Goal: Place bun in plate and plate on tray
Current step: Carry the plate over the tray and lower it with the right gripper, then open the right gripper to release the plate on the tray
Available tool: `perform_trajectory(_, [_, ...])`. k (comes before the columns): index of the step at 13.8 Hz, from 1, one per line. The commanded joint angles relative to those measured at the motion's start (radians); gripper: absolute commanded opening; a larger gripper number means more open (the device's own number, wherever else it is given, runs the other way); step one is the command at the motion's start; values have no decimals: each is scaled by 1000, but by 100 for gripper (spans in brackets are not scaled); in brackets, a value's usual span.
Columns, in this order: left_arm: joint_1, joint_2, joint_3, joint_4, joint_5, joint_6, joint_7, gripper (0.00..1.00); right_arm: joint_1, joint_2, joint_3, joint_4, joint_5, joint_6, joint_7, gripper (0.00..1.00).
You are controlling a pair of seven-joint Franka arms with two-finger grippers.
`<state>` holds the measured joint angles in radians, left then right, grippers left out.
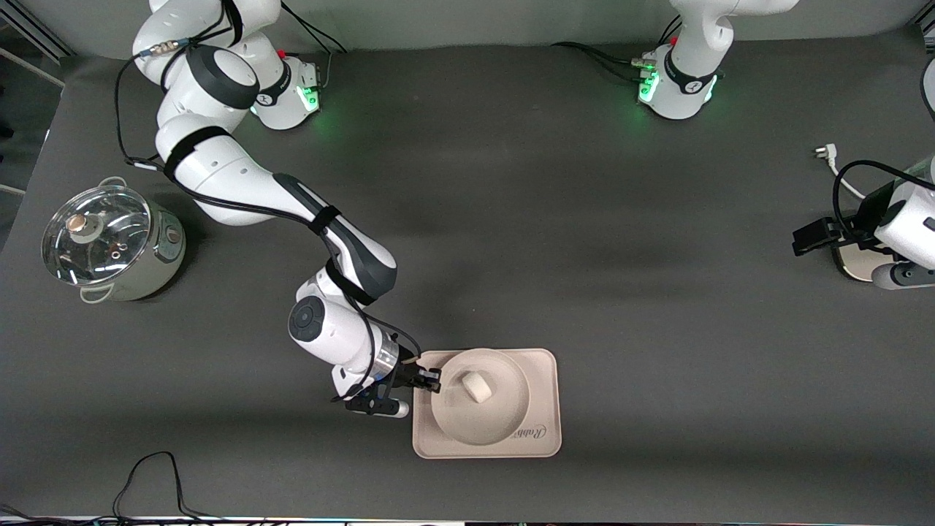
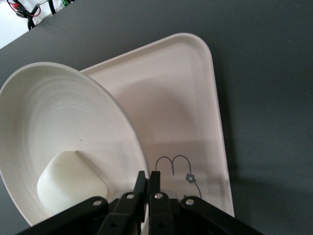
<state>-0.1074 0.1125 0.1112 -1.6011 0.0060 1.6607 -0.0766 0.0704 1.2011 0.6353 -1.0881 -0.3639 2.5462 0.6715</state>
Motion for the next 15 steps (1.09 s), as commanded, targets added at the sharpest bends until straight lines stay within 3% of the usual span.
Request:
perform_trajectory(1, [-5, -7, 2, -6, -11, 11, -5, 100, 19, 29, 3, 51, 16, 8, -32, 0])
perform_trajectory(3, [-6, -5, 2, -6, -12, 13, -5, 100, 19, 34, -25, 44, 19, 55, -33, 0])
perform_trajectory(8, [-3, -7, 2, -6, -11, 13, -5, 100, 19, 49, -26, 48, 19, 95, -36, 0])
perform_trajectory(9, [-3, -10, 2, -5, -11, 7, -5, 100, 17, 46, -26, 48, 17, 95, -38, 12])
perform_trajectory(10, [-3, -11, 2, -6, -11, 2, -3, 100, 17, 40, -26, 48, 14, 94, -39, 43])
perform_trajectory(11, [-6, -13, 1, -5, -11, 1, -5, 100, 17, 35, -28, 47, 8, 94, -41, 81])
perform_trajectory(12, [-8, -13, 1, -5, -11, 1, -6, 100, 19, 31, -46, 47, -9, 89, -43, 100])
perform_trajectory(15, [-3, -7, 2, -6, -9, -6, -3, 100, 17, -3, -49, 45, -56, 33, -41, 100])
